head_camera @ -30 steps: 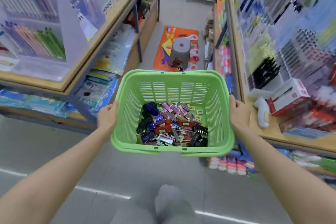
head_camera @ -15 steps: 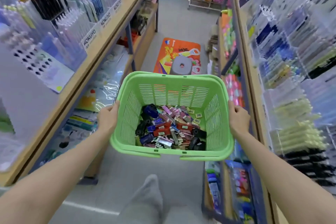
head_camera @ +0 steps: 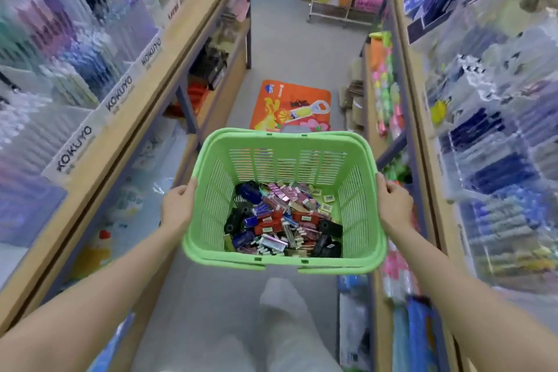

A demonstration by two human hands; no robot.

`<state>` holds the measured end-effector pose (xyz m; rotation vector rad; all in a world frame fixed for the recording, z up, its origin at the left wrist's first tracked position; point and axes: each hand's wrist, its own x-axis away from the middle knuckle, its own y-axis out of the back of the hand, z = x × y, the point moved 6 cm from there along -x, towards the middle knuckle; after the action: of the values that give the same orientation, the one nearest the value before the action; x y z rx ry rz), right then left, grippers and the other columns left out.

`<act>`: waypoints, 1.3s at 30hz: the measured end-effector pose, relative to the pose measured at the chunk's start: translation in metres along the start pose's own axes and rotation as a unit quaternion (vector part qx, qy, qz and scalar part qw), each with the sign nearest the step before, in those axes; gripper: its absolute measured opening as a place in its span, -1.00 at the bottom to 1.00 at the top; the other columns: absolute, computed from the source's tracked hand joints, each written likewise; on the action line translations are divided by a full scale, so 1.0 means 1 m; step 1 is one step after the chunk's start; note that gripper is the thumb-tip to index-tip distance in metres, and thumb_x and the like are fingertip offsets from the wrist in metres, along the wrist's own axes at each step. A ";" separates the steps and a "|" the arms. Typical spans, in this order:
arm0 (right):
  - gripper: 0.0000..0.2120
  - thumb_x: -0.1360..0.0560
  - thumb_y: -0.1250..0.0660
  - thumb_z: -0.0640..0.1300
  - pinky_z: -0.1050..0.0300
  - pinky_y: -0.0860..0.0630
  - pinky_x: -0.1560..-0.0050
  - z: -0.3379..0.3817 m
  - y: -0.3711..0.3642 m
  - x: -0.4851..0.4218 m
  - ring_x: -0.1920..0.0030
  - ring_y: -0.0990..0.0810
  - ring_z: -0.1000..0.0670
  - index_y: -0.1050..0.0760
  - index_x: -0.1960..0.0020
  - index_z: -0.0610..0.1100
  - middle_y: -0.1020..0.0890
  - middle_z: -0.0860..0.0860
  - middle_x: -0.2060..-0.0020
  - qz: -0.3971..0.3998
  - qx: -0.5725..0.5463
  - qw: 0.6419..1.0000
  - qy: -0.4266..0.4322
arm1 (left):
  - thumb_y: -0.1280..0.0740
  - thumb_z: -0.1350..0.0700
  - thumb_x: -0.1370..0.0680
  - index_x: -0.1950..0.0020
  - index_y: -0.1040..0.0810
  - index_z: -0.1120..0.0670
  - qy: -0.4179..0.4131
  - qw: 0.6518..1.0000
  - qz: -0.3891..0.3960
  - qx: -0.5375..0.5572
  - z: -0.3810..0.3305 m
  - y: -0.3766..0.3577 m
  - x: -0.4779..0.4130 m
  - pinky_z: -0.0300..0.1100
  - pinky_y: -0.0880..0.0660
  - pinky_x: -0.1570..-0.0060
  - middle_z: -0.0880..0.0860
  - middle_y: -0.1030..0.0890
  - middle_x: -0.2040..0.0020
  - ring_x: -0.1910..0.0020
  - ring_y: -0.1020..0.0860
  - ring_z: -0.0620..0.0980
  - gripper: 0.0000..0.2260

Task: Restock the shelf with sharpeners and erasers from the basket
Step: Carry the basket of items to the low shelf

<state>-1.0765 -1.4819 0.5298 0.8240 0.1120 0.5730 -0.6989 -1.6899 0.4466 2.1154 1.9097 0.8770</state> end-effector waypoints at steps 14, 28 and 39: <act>-0.54 -0.62 -0.12 0.04 0.05 -0.11 0.38 0.110 -0.078 -0.257 0.41 -0.24 -0.03 -0.24 0.38 -0.17 -0.30 -0.09 0.47 0.010 -0.021 1.000 0.010 | -0.17 -0.12 -0.61 0.36 -0.25 0.08 0.002 1.000 -0.016 -0.008 -0.131 -0.078 -0.228 -0.11 -0.09 0.36 0.09 -0.25 0.42 0.42 -0.24 0.00 -0.58; -0.54 -0.62 -0.11 0.07 0.13 -0.10 0.37 0.207 -0.149 -0.483 0.44 -0.21 0.00 -0.24 0.39 -0.13 -0.26 -0.04 0.50 0.040 -0.016 0.998 0.051 | -0.16 -0.14 -0.60 0.34 -0.37 0.11 0.031 0.997 -0.068 -0.013 -0.238 -0.139 -0.408 -0.09 -0.13 0.33 0.10 -0.35 0.41 0.38 -0.31 0.03 -0.58; -0.52 -0.62 -0.10 0.04 0.01 -0.16 0.37 0.306 -0.231 -0.620 0.37 -0.34 -0.07 -0.29 0.42 -0.15 -0.36 -0.08 0.50 0.150 0.085 0.968 0.180 | -0.17 -0.18 -0.57 0.24 -0.57 0.21 0.177 0.962 -0.187 0.093 -0.216 -0.180 -0.428 -0.10 -0.28 0.27 0.10 -0.51 0.33 0.32 -0.41 0.02 -0.51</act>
<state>-1.4028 -2.1327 0.4960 0.9030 0.3766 1.0082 -0.9704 -2.1221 0.4011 1.6736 2.5506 1.0788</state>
